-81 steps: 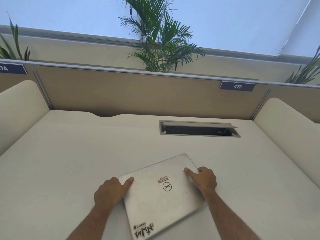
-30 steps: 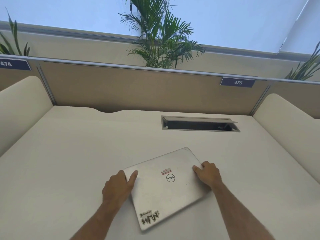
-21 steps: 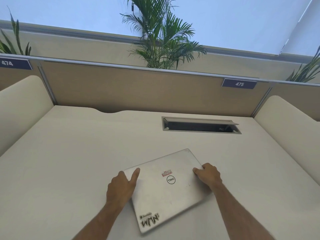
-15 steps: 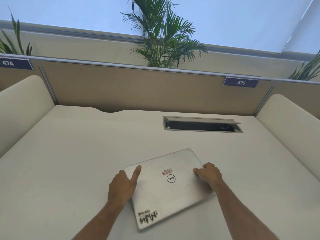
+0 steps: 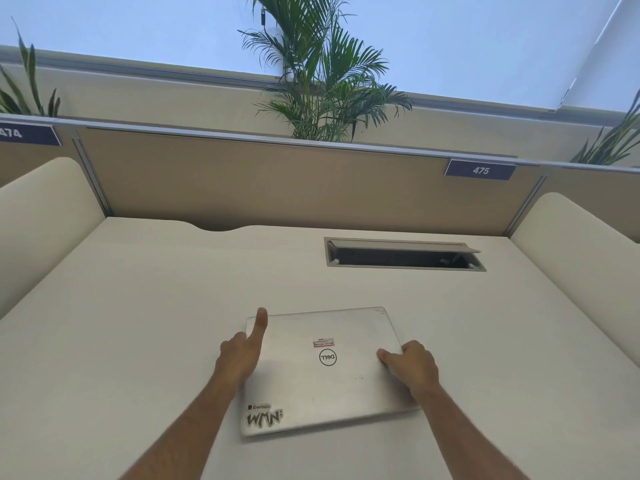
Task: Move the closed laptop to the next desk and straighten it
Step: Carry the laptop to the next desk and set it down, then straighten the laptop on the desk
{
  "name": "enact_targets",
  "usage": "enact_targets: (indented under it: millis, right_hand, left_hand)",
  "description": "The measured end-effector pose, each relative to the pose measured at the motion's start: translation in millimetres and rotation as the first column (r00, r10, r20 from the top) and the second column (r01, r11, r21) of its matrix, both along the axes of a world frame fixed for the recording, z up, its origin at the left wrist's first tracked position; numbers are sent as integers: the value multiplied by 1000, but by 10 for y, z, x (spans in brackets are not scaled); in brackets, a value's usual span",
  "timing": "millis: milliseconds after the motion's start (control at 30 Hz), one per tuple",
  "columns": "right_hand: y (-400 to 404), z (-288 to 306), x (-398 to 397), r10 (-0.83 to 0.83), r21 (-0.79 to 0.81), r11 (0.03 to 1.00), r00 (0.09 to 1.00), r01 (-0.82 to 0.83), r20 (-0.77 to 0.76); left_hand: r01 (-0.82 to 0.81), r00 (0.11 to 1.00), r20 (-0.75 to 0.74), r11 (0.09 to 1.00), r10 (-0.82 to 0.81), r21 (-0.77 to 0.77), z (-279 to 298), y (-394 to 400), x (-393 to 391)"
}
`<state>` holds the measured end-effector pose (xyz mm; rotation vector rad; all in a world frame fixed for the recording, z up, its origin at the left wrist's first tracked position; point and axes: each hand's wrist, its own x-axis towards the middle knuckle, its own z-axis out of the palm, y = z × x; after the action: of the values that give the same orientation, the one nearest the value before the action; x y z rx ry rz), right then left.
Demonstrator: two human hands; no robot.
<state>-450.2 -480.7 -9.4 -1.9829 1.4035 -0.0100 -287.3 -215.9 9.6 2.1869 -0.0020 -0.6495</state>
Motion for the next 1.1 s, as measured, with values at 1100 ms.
enact_targets:
  millis: [1100]
  right_hand:
    - [37, 1, 292, -209, 125, 973, 971, 194, 114]
  left_hand:
    - [-223, 975, -36, 957, 220, -186, 57, -269, 287]
